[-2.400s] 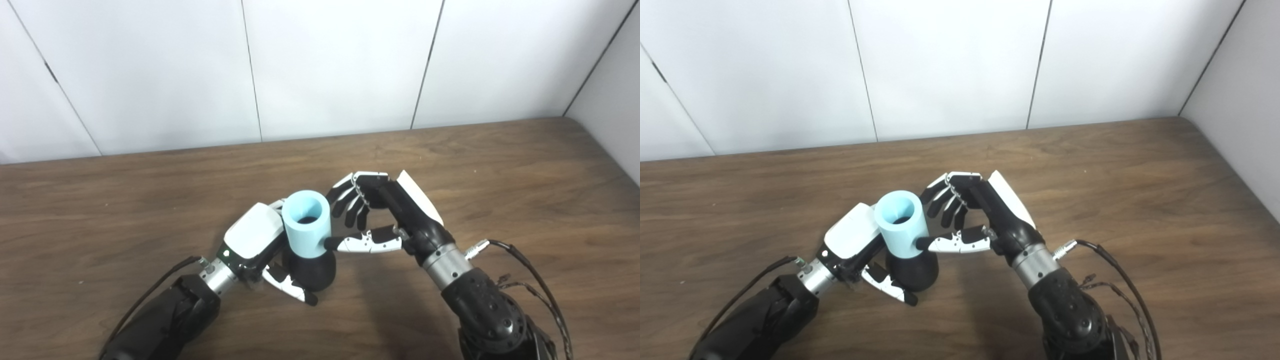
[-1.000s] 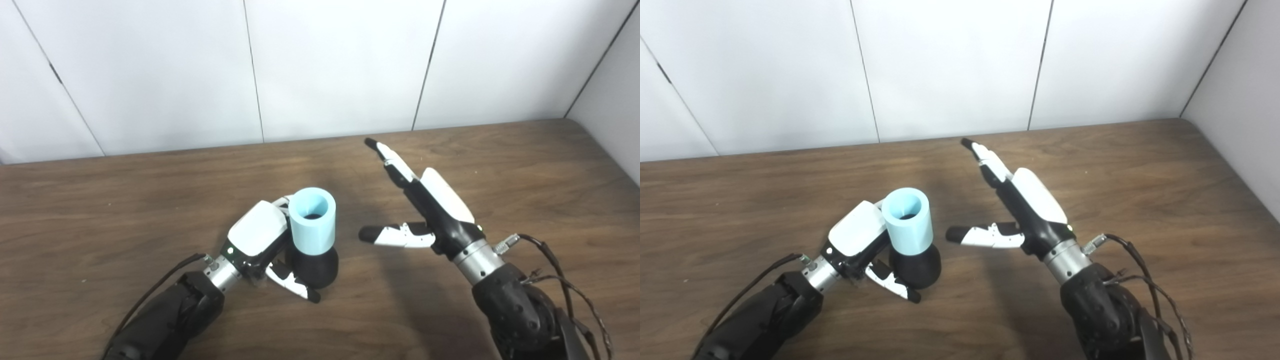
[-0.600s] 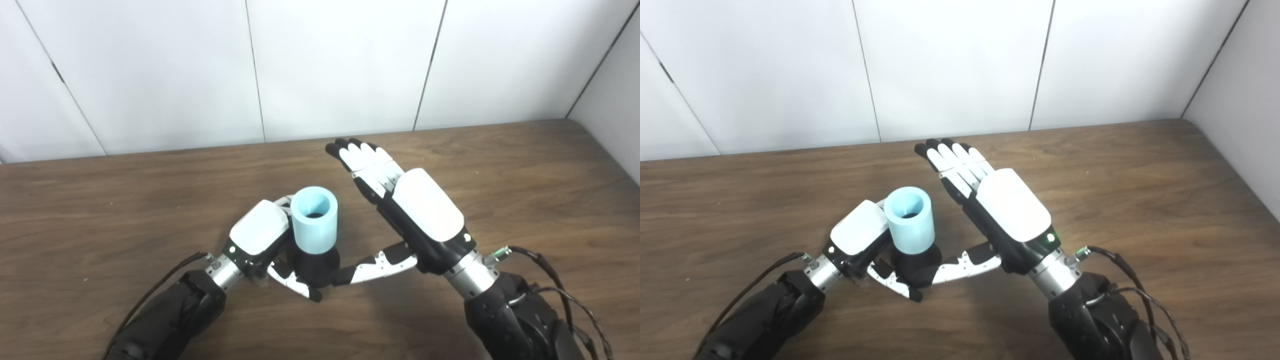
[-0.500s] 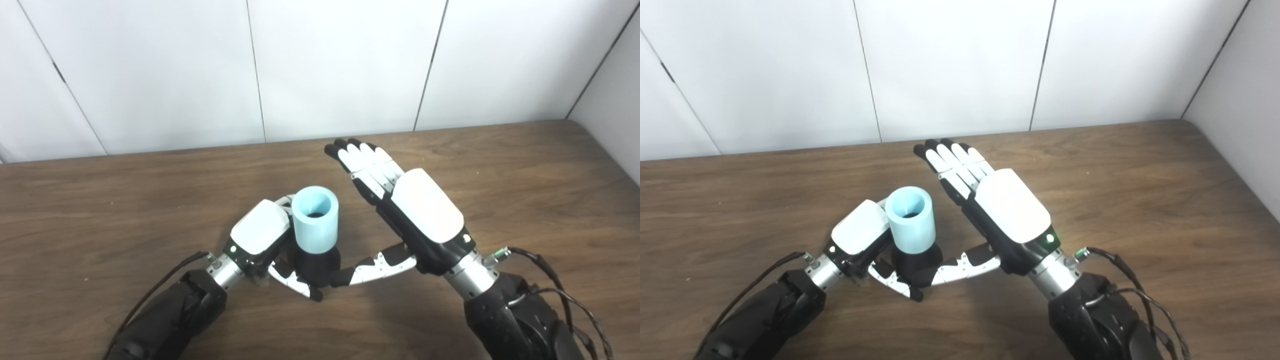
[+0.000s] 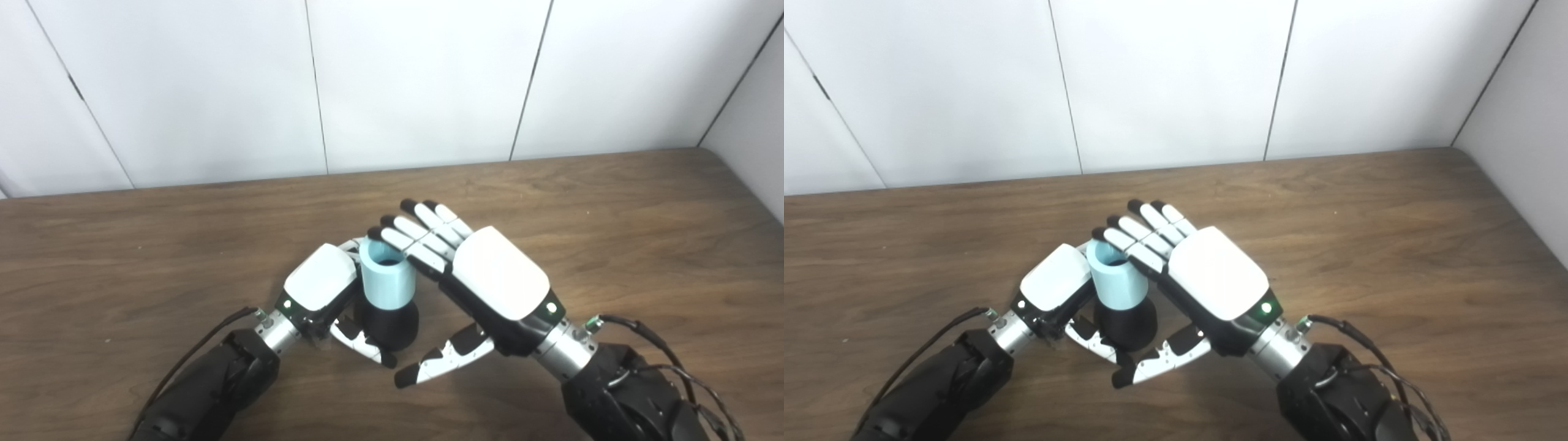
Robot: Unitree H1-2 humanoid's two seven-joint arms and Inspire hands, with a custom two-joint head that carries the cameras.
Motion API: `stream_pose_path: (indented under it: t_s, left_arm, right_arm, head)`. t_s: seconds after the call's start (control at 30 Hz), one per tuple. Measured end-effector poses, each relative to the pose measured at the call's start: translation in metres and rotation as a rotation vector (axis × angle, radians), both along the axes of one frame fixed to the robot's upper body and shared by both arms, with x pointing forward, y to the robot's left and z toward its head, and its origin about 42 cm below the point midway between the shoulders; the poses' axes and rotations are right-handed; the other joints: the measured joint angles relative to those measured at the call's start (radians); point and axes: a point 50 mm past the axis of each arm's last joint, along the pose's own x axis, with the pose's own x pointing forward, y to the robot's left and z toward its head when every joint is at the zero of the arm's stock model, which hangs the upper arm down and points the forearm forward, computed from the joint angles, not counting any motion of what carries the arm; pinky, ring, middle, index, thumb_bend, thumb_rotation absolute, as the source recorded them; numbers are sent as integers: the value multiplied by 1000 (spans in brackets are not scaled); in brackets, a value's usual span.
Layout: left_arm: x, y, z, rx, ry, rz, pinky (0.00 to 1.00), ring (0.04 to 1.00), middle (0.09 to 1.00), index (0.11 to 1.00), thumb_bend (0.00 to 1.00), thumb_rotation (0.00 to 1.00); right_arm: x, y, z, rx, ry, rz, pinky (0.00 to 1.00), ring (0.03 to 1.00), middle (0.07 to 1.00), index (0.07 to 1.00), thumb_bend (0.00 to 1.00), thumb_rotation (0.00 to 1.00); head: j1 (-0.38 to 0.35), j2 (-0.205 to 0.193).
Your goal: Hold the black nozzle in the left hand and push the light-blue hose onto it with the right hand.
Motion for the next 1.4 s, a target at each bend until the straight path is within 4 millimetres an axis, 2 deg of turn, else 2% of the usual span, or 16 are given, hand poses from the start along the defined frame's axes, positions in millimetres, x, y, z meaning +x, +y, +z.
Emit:
stream_pose_path:
  t_s: [0.2, 0.33, 0.57, 0.67, 0.83, 0.93, 1.27, 1.4]
  left_arm:
    - [0, 0, 0, 0, 0, 0, 822, 518, 473, 470, 503, 0]
    - [0, 0, 0, 0, -1, 0, 808, 508, 458, 499, 503, 0]
    - [0, 0, 0, 0, -2, -1, 802, 505, 467, 485, 504, 0]
    - [-1, 1, 0, 0, -1, 0, 803, 505, 449, 503, 502, 0]
    - [-1, 1, 0, 1, -1, 0, 808, 514, 454, 496, 502, 0]
    - [-1, 2, 1, 1, -1, 0, 814, 518, 462, 486, 502, 0]
    - [-4, 5, 1, 0, -2, 5, 810, 513, 464, 485, 503, 0]
    - [-4, 5, 1, -1, -2, 5, 813, 517, 463, 483, 503, 0]
  right_arm:
    - [1, 2, -6, -13, 21, -1, 961, 1000, 940, 899, 927, 710]
    - [1, 4, -8, -17, 23, -1, 954, 1000, 933, 878, 924, 690]
    - [-3, 9, -13, -37, 17, -10, 945, 993, 933, 888, 909, 739]
    - [-3, 10, -13, -45, 12, -13, 959, 987, 929, 882, 905, 729]
    - [-4, 10, -13, -47, 5, -10, 898, 930, 900, 855, 904, 706]
    - [-5, 7, -13, -51, -8, -8, 805, 875, 868, 822, 905, 683]
    - [-6, 4, -10, -23, -64, 13, 669, 718, 729, 693, 888, 708]
    - [-6, 4, -10, -7, -81, 15, 625, 670, 692, 660, 851, 721]
  head:
    - [-2, 0]
    - [0, 0]
    - [0, 9]
    - [0, 11]
    - [-2, 14]
    - [-2, 17]
    - [0, 23]
    - [5, 21]
